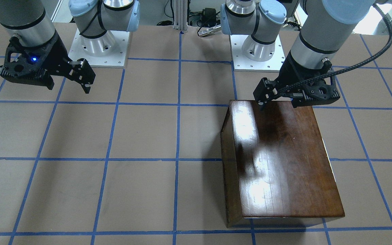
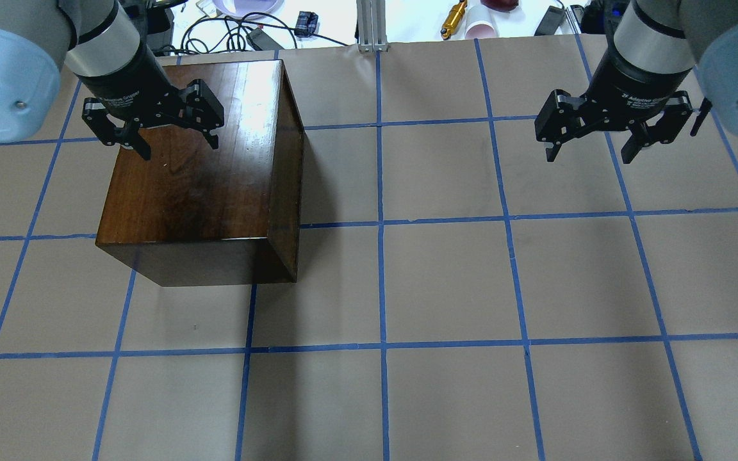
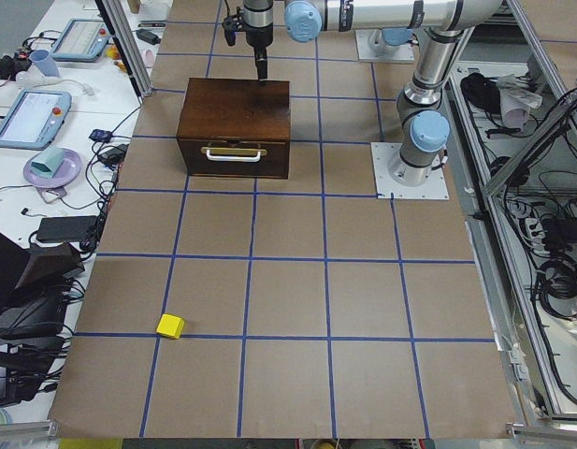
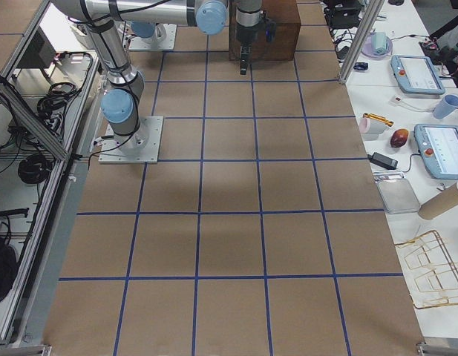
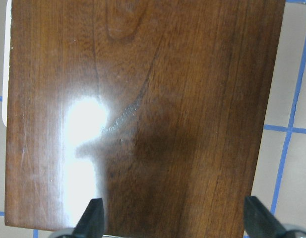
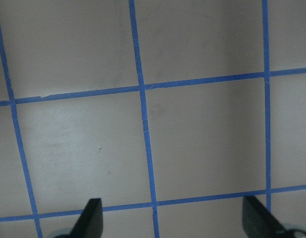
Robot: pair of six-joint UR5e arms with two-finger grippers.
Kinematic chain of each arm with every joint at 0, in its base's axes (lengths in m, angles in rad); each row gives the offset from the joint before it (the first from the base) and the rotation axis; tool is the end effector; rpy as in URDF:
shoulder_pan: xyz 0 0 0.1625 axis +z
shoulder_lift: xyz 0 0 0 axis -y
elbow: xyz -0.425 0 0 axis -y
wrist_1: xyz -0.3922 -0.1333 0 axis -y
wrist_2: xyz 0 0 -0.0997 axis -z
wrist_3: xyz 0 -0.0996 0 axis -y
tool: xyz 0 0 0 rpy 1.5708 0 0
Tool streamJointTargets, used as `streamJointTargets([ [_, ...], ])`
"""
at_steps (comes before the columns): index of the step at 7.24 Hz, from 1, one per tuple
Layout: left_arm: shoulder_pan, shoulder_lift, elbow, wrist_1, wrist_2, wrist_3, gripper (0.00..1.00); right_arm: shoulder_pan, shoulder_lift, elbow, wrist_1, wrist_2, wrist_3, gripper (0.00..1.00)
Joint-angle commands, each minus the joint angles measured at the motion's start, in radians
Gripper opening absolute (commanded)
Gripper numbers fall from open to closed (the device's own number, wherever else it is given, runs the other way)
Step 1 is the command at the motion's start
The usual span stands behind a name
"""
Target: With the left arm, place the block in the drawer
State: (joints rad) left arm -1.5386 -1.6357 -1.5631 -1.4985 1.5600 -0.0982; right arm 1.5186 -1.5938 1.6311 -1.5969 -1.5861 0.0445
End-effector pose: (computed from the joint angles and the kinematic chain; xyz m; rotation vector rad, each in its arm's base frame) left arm -0.1176 -0.5244 0.4661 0.2038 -3.1236 0.0231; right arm 0.1065 -0.4870 0.4721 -0.1510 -3.1226 -0.0176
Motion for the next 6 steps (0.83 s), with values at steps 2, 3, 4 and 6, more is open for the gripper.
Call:
streamJointTargets([
  [2,0.0,0.0,0.0,0.0,0.002,0.0,1.0,0.0,0.0,0.0,0.0,0.0,0.0,1.0],
  [3,0.0,0.0,0.0,0.0,0.0,0.0,1.0,0.0,0.0,0.0,0.0,0.0,0.0,1.0],
  [4,0.001,0.0,0.0,0.0,0.002,0.0,1.0,0.0,0.0,0.0,0.0,0.0,0.0,1.0],
  [6,0.008,0.005,0.003,-0.005,0.005,0.09,1.0,0.0,0.0,0.0,0.0,0.0,0.0,1.0],
])
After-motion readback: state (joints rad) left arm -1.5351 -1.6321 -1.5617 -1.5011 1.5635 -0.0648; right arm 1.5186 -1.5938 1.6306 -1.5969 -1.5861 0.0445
